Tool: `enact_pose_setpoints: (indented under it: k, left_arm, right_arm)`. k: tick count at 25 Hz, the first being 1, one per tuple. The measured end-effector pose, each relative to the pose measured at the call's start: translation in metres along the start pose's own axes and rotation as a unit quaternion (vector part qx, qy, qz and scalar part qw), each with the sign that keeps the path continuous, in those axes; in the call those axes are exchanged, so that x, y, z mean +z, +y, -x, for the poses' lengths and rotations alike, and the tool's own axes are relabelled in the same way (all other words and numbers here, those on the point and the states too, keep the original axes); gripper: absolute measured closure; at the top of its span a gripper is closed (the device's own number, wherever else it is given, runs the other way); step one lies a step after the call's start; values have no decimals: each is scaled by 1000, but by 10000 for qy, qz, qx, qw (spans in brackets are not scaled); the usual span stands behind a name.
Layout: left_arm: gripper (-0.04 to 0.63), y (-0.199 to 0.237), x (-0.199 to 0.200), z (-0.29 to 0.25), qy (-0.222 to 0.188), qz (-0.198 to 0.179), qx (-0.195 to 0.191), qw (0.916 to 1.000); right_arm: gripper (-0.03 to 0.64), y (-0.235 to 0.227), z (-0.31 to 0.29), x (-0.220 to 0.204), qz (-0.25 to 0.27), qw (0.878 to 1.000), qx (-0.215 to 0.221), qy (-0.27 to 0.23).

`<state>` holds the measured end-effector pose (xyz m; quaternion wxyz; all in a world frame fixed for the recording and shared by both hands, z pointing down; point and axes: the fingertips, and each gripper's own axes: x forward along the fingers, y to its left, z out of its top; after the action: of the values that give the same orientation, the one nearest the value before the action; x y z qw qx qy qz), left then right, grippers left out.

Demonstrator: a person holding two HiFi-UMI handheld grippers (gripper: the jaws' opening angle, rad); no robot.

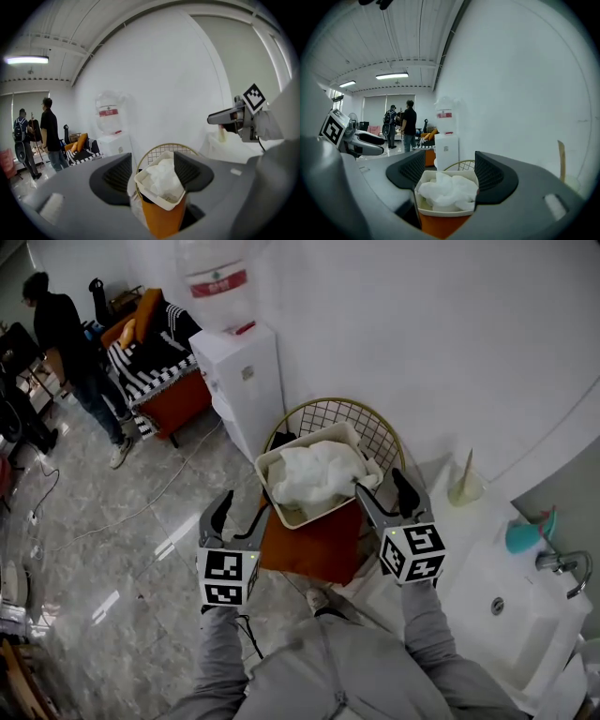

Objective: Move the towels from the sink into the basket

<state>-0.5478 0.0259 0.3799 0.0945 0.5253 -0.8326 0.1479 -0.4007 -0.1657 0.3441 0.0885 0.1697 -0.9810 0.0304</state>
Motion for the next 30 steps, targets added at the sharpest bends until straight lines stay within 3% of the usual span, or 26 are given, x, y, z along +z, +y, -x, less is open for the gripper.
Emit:
enact_pose_setpoints:
  k: [4,10,18,30]
  left_arm:
    - [262,9,-2,22,-185,377,174,9990]
    - [262,7,3,45,-445,469,324,9974]
    - [264,6,10,58,-676,485,383,9958]
    - [265,7,15,57,-786,497,371,9950]
  right_arm:
    - [288,-1,22,4,-7,9995,-221,-244]
    - [290,-3,52,9,-63,9964,-560,-630]
    - [290,-5,61,-6,-334,9952,-722,-563]
    - [295,-5,59,-10,-284,9952,-826,-441]
